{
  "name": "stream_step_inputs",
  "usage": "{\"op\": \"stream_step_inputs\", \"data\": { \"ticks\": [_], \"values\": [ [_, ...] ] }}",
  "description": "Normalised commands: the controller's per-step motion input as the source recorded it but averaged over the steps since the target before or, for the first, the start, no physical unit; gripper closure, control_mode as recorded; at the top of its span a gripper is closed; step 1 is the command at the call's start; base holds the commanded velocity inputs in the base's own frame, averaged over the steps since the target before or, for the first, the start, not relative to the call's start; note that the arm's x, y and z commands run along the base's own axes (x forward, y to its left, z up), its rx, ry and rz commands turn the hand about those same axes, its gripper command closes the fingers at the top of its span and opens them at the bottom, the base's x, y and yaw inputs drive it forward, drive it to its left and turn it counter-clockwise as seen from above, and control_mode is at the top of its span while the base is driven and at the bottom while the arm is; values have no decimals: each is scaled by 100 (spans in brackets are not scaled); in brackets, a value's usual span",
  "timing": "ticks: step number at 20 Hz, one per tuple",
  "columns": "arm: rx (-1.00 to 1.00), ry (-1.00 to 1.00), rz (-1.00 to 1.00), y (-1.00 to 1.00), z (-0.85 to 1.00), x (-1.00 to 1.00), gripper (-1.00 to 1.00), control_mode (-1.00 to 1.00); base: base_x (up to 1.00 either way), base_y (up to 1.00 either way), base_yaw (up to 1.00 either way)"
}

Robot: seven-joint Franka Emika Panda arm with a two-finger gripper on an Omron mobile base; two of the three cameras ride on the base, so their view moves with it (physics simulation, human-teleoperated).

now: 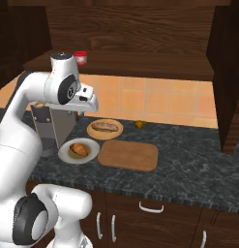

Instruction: From the different types of pastries on the counter, select a croissant and place it on the cutting board. Then retrieve a jar of jam from the cabinet and place it alongside the croissant on the cutting board.

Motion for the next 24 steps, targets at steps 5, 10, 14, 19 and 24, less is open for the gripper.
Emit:
{"op": "stream_step_inputs", "data": {
  "ticks": [5, 10, 14, 19, 24],
  "values": [
    [0, -10, 0, 3, 41, 2, -100, -100, 0, 0, 0],
    [0, -19, 0, 18, 90, 3, -100, -100, 0, 0, 0],
    [0, -12, 0, 14, 78, 24, -100, -100, 0, 0, 0],
    [0, -31, -4, 19, 45, 31, -100, -100, 0, 0, 0],
    [0, -29, -3, 10, 56, 17, -100, -100, 0, 0, 0]
  ]
}}
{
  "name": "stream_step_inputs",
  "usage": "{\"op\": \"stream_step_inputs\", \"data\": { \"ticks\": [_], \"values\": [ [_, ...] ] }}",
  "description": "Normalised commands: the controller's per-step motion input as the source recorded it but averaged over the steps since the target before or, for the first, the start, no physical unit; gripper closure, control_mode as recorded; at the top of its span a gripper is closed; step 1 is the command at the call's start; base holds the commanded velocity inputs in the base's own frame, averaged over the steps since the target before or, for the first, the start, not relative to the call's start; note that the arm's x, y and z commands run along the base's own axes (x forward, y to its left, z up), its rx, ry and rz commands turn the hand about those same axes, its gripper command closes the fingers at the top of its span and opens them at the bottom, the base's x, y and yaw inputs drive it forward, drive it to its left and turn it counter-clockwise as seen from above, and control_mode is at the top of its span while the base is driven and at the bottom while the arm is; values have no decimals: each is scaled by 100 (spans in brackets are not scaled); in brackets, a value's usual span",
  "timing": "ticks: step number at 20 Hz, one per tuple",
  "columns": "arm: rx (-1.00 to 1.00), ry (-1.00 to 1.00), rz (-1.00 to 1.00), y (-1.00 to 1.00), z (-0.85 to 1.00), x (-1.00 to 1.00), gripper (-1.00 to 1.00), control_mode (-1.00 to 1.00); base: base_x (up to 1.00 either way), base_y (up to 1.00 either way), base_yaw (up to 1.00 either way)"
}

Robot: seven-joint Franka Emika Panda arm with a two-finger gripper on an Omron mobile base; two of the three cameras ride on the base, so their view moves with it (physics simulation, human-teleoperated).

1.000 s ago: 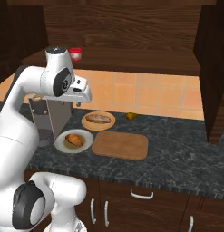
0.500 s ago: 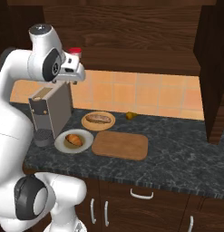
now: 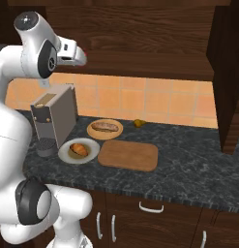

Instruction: From the different types of pastries on the counter, select a croissant and place it on the cutting board. Then retrieve a jar of jam from the cabinet and place it alongside the croissant on the cutting board.

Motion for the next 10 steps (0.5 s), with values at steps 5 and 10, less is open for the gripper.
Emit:
{"op": "stream_step_inputs", "data": {
  "ticks": [5, 10],
  "values": [
    [0, -5, 0, 4, 29, 17, -100, -100, 0, 0, 0],
    [0, 0, 3, 13, 14, 37, -100, -100, 0, 0, 0]
  ]
}}
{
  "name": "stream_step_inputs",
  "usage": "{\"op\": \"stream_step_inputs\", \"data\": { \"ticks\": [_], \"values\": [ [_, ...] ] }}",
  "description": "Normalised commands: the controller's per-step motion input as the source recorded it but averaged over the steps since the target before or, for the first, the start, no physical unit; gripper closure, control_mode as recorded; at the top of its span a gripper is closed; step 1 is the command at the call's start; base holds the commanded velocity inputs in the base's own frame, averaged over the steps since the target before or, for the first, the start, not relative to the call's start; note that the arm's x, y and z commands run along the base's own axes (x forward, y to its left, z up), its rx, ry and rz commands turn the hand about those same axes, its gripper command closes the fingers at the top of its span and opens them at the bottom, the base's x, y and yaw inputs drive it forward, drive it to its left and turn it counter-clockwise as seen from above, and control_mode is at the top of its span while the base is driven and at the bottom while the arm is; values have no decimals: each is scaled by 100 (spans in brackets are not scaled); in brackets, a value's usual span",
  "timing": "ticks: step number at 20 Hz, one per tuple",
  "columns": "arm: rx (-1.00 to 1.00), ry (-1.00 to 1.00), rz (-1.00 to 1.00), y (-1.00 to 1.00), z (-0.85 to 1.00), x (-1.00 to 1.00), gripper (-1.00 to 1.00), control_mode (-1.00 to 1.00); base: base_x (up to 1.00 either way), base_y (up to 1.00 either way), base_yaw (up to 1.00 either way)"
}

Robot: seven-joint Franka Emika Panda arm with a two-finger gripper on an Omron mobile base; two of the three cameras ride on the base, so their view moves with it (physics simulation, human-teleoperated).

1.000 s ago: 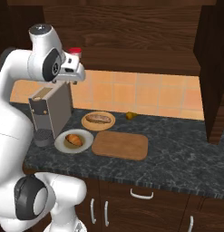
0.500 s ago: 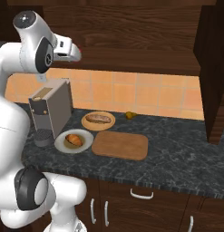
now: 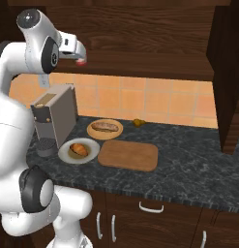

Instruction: From the different types of pastries on the counter, select a croissant and place it on the cutting board. Then retrieve a jar of jam from the cabinet and place it alongside the croissant on the cutting board.

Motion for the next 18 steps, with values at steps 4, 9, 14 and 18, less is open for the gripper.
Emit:
{"op": "stream_step_inputs", "data": {
  "ticks": [4, 9, 14, 18],
  "values": [
    [0, 0, 7, 3, 13, 39, -100, -100, 0, 0, 0],
    [0, 0, 3, 1, -3, 37, -100, -100, 0, 0, 0],
    [0, 0, 0, 0, -8, 30, -100, -100, 0, 0, 0],
    [0, 0, 0, 1, -28, 39, -100, -100, 0, 0, 0]
  ]
}}
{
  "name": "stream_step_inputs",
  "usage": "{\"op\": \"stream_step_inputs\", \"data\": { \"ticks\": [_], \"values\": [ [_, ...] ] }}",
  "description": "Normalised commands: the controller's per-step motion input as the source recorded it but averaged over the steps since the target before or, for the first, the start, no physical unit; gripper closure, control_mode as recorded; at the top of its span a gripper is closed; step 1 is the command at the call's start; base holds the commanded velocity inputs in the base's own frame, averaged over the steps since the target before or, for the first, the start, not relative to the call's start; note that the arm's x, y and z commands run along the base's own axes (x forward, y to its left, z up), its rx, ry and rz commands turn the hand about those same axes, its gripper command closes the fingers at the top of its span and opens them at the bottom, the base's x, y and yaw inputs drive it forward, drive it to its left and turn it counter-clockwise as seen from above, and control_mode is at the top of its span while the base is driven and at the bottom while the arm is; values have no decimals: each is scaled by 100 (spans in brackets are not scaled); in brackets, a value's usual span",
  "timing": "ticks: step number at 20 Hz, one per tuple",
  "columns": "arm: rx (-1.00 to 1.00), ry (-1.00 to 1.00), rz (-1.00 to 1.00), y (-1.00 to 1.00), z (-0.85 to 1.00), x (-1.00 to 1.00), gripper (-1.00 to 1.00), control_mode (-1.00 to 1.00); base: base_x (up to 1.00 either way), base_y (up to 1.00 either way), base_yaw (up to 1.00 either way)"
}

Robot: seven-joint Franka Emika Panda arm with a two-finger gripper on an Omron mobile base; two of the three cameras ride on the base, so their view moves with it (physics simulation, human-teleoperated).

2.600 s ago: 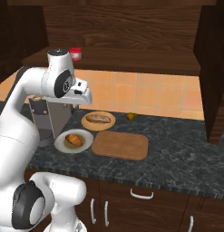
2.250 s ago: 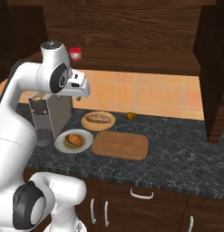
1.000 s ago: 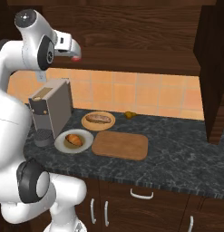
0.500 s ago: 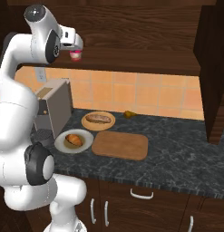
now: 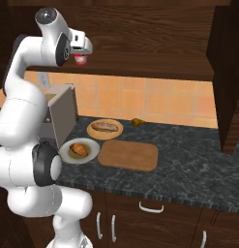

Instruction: From the different types of pastries on the counter, select a croissant and place it on the cutting board. Then retrieve a jar of jam from the cabinet and place it alongside the croissant on the cutting board.

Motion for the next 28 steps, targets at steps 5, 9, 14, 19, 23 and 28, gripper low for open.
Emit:
{"op": "stream_step_inputs", "data": {
  "ticks": [5, 9, 14, 19, 23, 28],
  "values": [
    [0, 0, 0, 1, -17, 51, -100, -100, 0, 0, 0],
    [0, 0, 0, 4, -2, 49, -100, -100, 0, 0, 0],
    [0, 0, 0, 9, 0, 18, -100, -100, 0, 0, 0],
    [0, 0, 0, 9, -3, 0, -100, -100, 0, 0, 0],
    [0, 2, 0, 0, -22, 2, -100, -100, 0, 0, 0],
    [0, 0, 0, 0, -13, 21, -100, -100, 0, 0, 0]
  ]
}}
